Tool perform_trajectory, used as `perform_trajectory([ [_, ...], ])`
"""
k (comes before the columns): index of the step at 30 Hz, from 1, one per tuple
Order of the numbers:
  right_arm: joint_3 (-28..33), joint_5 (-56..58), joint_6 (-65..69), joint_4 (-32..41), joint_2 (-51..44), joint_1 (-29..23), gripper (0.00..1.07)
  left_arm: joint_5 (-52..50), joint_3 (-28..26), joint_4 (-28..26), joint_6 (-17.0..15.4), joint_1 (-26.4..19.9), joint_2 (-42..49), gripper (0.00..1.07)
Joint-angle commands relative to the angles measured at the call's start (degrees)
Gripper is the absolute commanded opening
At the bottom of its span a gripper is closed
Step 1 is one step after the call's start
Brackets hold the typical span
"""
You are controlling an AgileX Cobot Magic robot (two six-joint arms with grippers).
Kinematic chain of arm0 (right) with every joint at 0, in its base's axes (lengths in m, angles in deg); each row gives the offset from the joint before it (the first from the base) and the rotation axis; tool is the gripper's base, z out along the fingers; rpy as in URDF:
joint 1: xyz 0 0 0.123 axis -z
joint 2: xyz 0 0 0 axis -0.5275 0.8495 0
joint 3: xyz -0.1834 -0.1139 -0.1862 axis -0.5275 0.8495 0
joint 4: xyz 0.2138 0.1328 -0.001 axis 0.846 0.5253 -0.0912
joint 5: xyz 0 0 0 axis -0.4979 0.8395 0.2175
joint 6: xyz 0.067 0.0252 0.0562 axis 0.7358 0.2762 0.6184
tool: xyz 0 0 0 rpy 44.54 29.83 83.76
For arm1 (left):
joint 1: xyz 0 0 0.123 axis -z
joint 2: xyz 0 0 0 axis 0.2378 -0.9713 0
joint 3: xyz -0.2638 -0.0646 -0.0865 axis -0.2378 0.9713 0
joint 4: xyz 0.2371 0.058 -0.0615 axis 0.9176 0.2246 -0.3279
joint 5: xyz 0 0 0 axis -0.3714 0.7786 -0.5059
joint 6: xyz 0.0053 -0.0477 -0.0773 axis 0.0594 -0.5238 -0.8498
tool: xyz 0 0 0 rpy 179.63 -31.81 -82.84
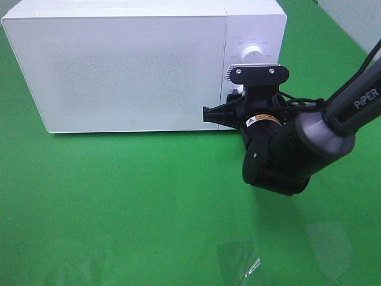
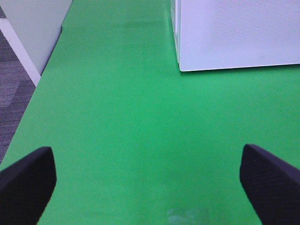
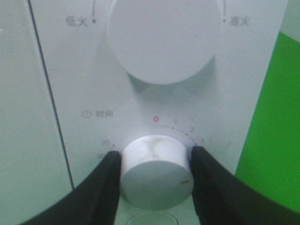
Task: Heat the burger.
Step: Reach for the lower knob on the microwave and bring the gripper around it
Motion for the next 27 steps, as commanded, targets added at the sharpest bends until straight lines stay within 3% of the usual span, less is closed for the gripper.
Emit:
perform_trajectory([
  [1, -0.63, -2.98, -1.09, -2.81, -1.78, 0.40, 0.00, -0.74, 0.11, -0.23, -0.17, 0.00, 1.32, 1.00],
  [7, -0.63, -2.69, 1.26, -2.86, -1.78, 0.40, 0.00, -0.74, 0.11, -0.23, -0.17, 0.00, 1.32, 1.00],
  [9, -0.63, -2.69, 9.74, -2.86, -1.78, 0.40, 0.00, -0.74, 0.11, -0.23, -0.17, 0.00, 1.32, 1.00],
  [12, -0.63, -2.69, 12.26, -2.86, -1.78, 0.40, 0.00, -0.74, 0.11, -0.23, -0.17, 0.00, 1.32, 1.00],
  [16, -0.69, -0.69, 30.77, -4.41, -1.83, 0.40, 0.00, -0.74, 0.11, -0.23, -0.17, 0.00, 1.32, 1.00],
  [19, -0.69, -0.40, 33.12, -4.98, -1.83, 0.40, 0.00, -0.74, 0.11, -0.23, -0.17, 0.00, 1.32, 1.00],
  [27, -0.69, -0.63, 55.81, -11.52, -1.83, 0.40, 0.00, -0.74, 0.11, -0.23, -0.17, 0.00, 1.32, 1.00],
])
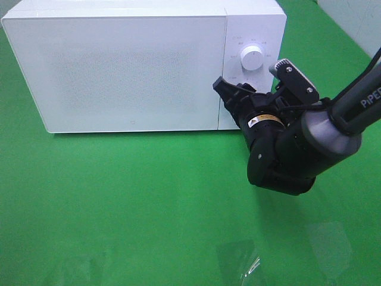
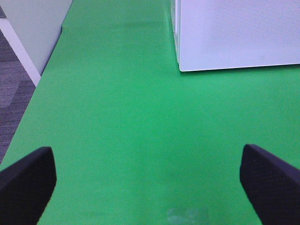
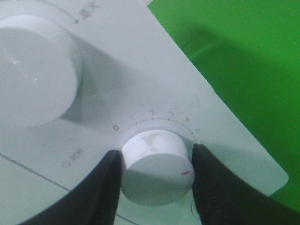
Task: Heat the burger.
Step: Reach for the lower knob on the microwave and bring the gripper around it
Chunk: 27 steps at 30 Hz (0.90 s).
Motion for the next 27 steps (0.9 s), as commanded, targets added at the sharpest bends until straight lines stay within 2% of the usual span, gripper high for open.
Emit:
perform_trajectory([
  [1, -1.60, -1.60, 9.40, -8.65, -1.38, -0.06, 0.00, -0.74, 0.11, -0.23, -0.17, 0.00, 1.32, 1.00],
  [5, -1.60, -1.83, 27.16, -8.88, -1.38, -0.06, 0.00, -0.74, 0.11, -0.23, -0.17, 0.00, 1.32, 1.00],
  [12, -1.60, -1.83, 36.55, -8.82, -1.38, -0.06, 0.00, -0.74, 0.11, -0.23, -0.17, 0.00, 1.32, 1.00],
  [18, -1.55, -1.55, 52.14, -8.42, -1.38, 0.00, 0.00, -0.74, 0.11, -0.23, -0.17, 0.00, 1.32, 1.00],
  [27, -1.55, -1.55, 56.61, -6.93, -1.38, 0.06, 0.00, -0.74, 0.11, -0.23, -0.17, 0.00, 1.32, 1.00],
])
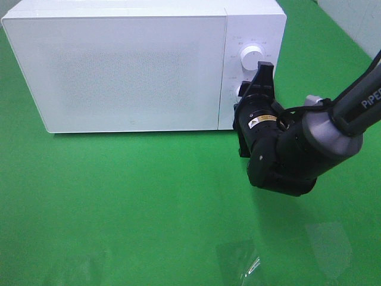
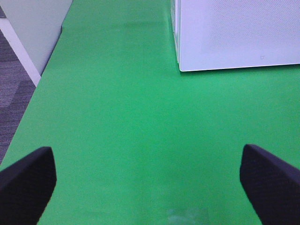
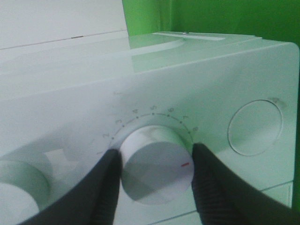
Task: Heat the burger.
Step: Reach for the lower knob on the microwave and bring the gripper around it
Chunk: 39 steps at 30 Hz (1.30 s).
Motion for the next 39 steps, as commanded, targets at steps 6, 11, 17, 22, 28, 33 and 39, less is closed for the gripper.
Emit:
perform_trajectory([
  [6, -1.89, -0.97, 1.20, -6.30, -1.38, -0.06, 0.00, -0.74, 0.11, -0.23, -0.17, 0.00, 1.32, 1.00],
  [11, -1.89, -0.97, 0.40, -5.33, -1.38, -0.06, 0.00, -0.74, 0.11, -0.23, -0.17, 0.00, 1.32, 1.00],
  [17, -1.89, -0.86, 0.17, -4.70, -1.38, -0.06, 0.05, -0.74, 0.11, -0.23, -0.17, 0.00, 1.32, 1.00],
  [22, -1.89, -0.92, -0.06, -4.70, -1.38, -0.06, 0.12, -0.74, 0.11, -0.23, -0.17, 0.00, 1.32, 1.00],
  [28, -1.89, -0.74, -2.01, -3.27, -1.38, -0.06, 0.32, -0.74, 0.11, -0.23, -0.17, 0.00, 1.32, 1.00],
  [33, -1.89, -0.69, -3.55, -2.29, -1.55, -0.06, 0.42, -0.74, 0.11, -0.23, -0.17, 0.00, 1.32, 1.00],
  [39, -1.89, -0.69, -5.04, -1.83, -1.55, -0.06, 0.50, -0.74, 0.11, -0.23, -0.17, 0.00, 1.32, 1.00],
])
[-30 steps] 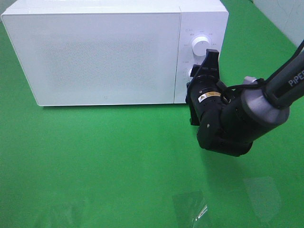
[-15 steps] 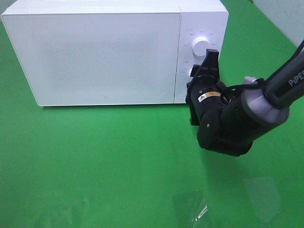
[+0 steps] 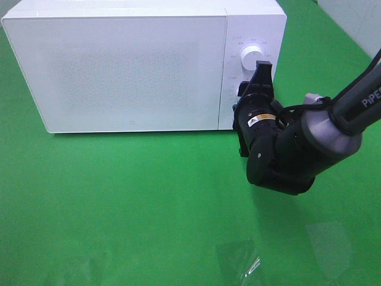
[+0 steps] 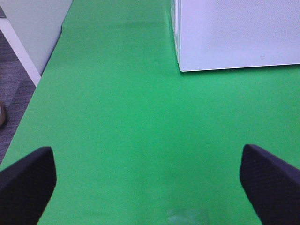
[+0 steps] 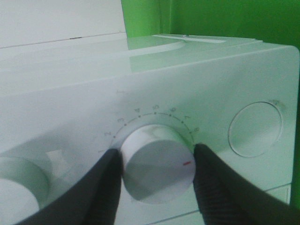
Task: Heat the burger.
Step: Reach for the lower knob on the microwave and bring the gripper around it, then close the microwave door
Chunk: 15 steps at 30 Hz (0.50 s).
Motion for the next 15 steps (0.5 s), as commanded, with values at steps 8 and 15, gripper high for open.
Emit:
perform_trajectory([
  [8, -0.40, -1.32, -4.18, -3.55, -1.55, -0.11, 0.56, -0.74, 0.11, -0.23, -0.17, 0.00, 1.32, 1.00],
  [15, 3.15, -1.20, -6.76, -3.67, -3.84, -0.11, 0.65, -0.74, 0.11, -0.23, -0.17, 0.00, 1.32, 1.00],
])
